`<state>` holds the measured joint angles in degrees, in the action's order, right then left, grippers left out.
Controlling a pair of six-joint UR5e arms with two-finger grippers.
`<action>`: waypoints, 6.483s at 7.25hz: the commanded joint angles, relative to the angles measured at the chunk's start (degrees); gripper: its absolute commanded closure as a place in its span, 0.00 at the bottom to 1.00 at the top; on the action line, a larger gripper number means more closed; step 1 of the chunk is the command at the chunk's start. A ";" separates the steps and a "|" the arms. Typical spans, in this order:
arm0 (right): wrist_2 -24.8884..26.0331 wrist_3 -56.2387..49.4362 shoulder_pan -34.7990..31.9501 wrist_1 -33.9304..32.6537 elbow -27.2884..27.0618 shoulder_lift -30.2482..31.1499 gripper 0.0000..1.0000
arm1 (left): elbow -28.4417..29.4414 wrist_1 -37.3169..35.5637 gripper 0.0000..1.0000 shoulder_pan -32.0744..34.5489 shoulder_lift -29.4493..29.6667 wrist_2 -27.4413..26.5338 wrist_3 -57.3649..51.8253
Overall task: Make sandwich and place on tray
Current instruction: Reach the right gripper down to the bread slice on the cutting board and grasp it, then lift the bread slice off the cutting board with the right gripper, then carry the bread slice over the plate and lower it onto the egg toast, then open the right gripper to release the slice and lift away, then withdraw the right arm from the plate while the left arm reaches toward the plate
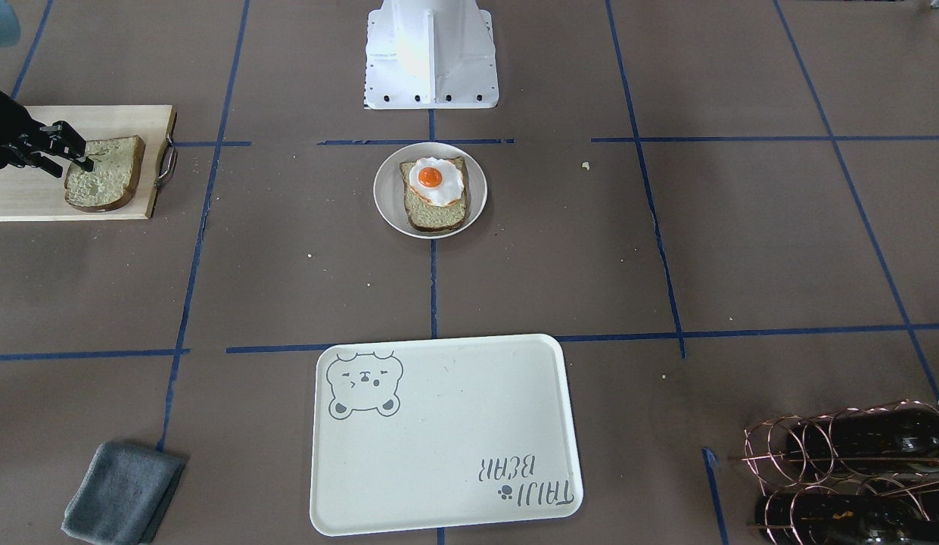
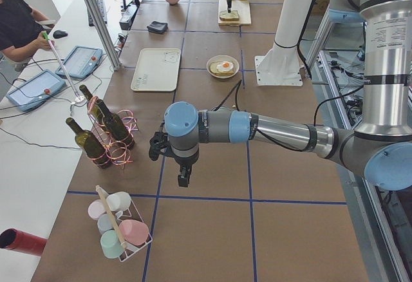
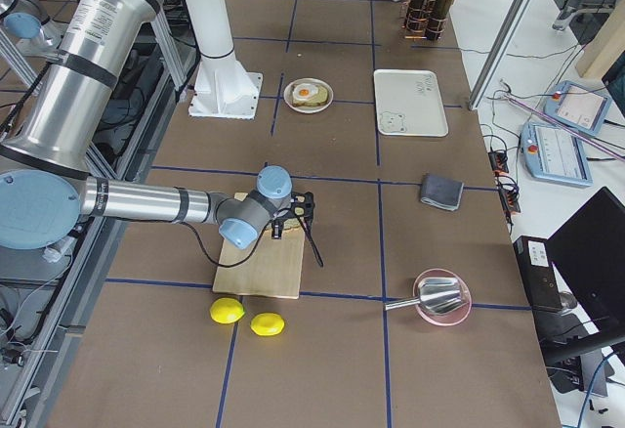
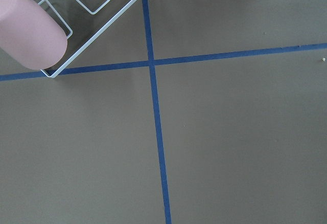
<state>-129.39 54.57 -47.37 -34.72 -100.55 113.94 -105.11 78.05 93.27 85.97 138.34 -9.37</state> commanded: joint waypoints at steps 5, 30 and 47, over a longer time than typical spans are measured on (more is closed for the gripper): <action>0.02 0.01 0.00 0.00 0.53 0.14 0.83 | -0.27 0.00 0.00 -0.02 0.08 0.09 -0.03; 11.71 40.26 22.85 -0.70 7.04 -48.02 1.00 | -0.36 1.84 0.00 0.33 0.16 0.00 -0.12; 10.04 40.88 11.80 -0.53 -8.15 -24.60 0.00 | -6.66 28.64 0.00 -17.61 -0.72 15.21 28.21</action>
<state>-118.68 95.58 -32.09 -35.34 -106.21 83.32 -108.91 97.14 82.97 85.12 153.11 3.16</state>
